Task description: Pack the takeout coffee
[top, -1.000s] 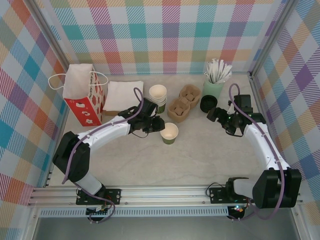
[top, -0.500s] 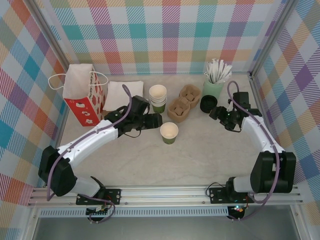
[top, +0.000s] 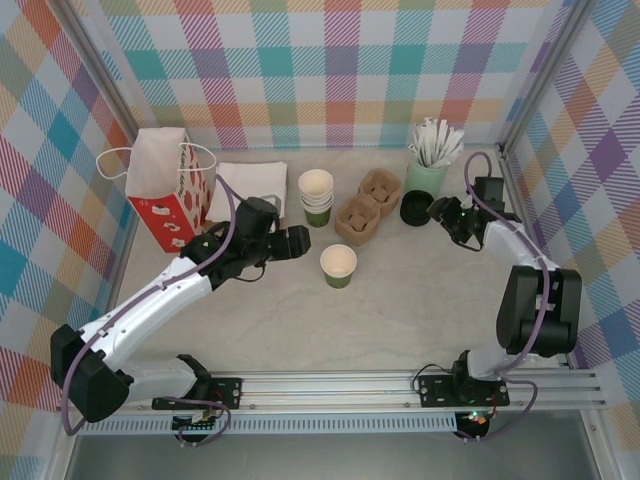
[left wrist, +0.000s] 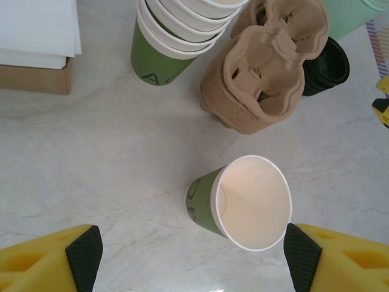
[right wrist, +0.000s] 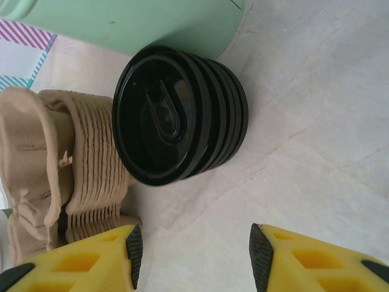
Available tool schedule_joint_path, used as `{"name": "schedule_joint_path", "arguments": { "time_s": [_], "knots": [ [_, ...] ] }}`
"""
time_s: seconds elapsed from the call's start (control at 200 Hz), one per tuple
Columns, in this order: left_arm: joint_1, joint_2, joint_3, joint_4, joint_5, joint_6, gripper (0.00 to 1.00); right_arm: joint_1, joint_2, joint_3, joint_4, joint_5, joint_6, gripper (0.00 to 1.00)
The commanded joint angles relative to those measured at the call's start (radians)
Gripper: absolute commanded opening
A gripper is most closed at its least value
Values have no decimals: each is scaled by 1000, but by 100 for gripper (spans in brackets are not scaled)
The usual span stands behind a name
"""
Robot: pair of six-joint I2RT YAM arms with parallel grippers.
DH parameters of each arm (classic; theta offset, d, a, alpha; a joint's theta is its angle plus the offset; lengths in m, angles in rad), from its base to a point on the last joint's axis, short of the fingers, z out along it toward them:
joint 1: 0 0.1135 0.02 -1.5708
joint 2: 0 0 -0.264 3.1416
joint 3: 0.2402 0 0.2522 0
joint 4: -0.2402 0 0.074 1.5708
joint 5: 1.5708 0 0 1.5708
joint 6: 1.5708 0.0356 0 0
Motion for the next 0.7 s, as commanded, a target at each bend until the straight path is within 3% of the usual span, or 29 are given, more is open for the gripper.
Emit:
{"name": "schedule_joint_path", "arguments": {
  "time_s": [0.0,0.35,0.695],
  "knots": [
    [-13,-29,-14,-27,-37,8,81,-12,66,65,66,-59,36,48],
    [-13,-34,-15,-38,-50,7,82,-23,239,210,-9,-62,-8,42],
    [-12,-32,-18,-41,-59,2,83,-24,302,254,-41,-67,-21,38]
  ]
}}
